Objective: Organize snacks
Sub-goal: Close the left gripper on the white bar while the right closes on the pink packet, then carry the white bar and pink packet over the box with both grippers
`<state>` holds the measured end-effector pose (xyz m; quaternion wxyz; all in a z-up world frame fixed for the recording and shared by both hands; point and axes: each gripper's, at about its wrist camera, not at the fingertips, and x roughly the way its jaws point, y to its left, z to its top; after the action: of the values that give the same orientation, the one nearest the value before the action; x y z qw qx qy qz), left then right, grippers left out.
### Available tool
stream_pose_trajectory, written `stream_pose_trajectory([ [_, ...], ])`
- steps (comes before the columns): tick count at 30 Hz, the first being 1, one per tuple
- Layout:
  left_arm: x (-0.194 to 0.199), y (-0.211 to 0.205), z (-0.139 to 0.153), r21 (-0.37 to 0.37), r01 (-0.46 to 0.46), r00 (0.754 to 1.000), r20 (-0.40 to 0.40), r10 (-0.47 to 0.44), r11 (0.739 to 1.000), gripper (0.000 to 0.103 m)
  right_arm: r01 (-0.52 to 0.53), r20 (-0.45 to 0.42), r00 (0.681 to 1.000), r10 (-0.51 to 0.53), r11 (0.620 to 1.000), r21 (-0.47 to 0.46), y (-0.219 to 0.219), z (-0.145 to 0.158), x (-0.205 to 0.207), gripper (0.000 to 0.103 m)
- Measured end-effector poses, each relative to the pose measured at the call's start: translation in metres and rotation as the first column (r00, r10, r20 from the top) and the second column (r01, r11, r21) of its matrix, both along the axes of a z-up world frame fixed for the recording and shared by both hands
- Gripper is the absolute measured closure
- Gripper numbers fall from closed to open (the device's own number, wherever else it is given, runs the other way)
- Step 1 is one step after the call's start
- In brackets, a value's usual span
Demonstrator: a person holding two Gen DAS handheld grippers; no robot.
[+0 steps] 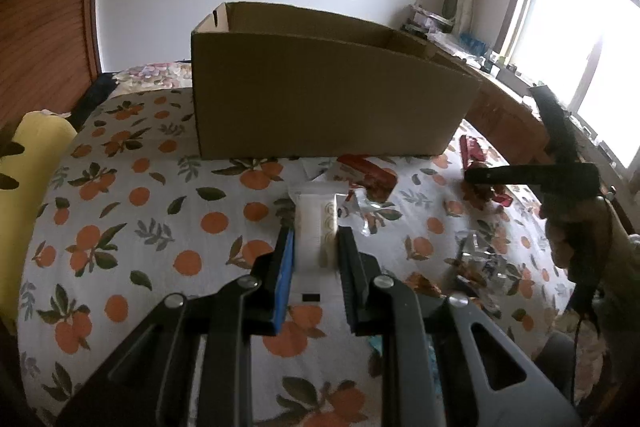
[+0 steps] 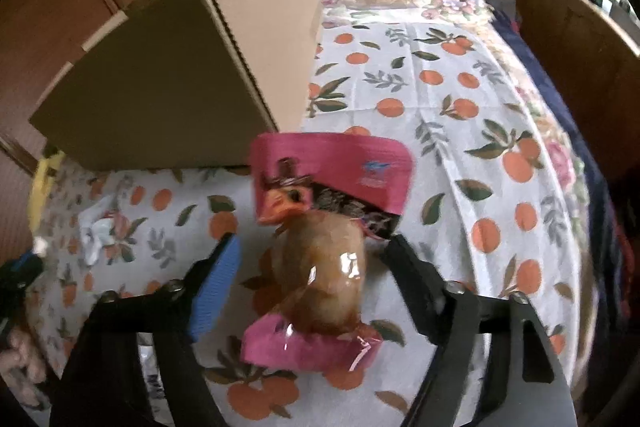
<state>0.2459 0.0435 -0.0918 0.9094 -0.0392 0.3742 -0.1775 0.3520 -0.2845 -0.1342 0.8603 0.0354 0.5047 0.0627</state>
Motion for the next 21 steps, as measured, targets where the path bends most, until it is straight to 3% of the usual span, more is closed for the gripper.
stream_pose_trajectory([
  [4,-0.012,-0.003,0.012,0.010,0.005,1.000,0.022,-0.006,1.000,0.084,-0.012,-0.004,1.000,0.012,0.995,-0.097,0.002,-0.001,-0.006,0.055],
  [9,-0.024,-0.010,0.025,0.033,0.010,0.999,0.044,-0.012,0.999,0.084,-0.027,0.012,1.000,0.029,0.993,-0.115,-0.004,-0.001,-0.025,0.059],
  [21,-0.036,-0.025,0.044,0.056,0.023,0.996,0.084,-0.028,0.998,0.084,-0.025,0.098,0.995,0.027,0.999,-0.026,-0.023,0.022,-0.070,0.061],
])
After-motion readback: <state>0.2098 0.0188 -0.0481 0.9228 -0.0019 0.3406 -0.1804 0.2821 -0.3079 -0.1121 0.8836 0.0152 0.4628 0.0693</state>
